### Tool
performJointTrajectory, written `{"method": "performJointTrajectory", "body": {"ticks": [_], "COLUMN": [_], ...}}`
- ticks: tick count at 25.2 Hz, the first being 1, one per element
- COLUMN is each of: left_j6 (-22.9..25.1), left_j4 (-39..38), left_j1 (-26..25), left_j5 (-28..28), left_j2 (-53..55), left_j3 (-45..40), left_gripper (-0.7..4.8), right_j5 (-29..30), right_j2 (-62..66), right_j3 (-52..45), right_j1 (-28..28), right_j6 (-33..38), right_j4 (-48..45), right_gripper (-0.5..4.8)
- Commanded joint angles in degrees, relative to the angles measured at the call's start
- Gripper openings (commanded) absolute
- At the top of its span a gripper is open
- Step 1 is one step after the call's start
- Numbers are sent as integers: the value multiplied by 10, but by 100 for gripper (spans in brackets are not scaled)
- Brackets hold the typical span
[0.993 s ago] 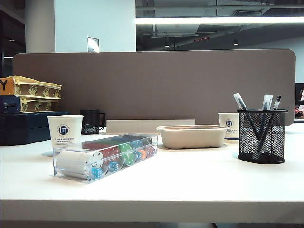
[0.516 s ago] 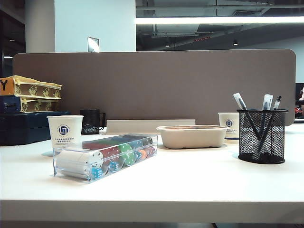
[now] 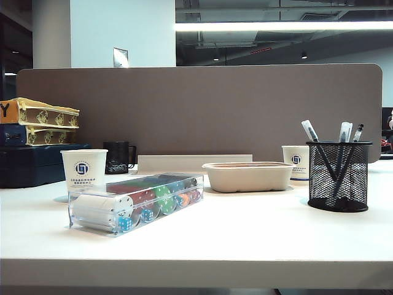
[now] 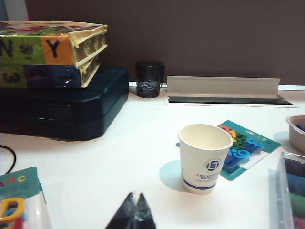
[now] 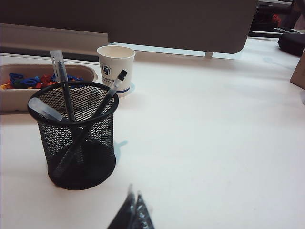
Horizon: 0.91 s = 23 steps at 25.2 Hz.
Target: Pick up one pen and put it in the pen container.
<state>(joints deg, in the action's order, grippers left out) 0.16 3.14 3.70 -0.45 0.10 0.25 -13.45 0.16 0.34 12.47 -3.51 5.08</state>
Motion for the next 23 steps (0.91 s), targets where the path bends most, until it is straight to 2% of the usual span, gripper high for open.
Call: {"method": "performJointTrajectory", "body": {"ticks": [1,23], "left_j6": [0,0], "left_j4": [4,3], "left_j1": [-19,-25], "left_j5": [7,7], "left_j2": [0,0], "left_j3": [2,2], "left_gripper": [-5,-5], "right_j5": [1,1], "right_j2": [-3,-3], "right_j3": [-3,-3], "right_j1": [1,1], "right_j6": [3,3], "right_j4": [-6,-6], "right_gripper": [-5,-4]}}
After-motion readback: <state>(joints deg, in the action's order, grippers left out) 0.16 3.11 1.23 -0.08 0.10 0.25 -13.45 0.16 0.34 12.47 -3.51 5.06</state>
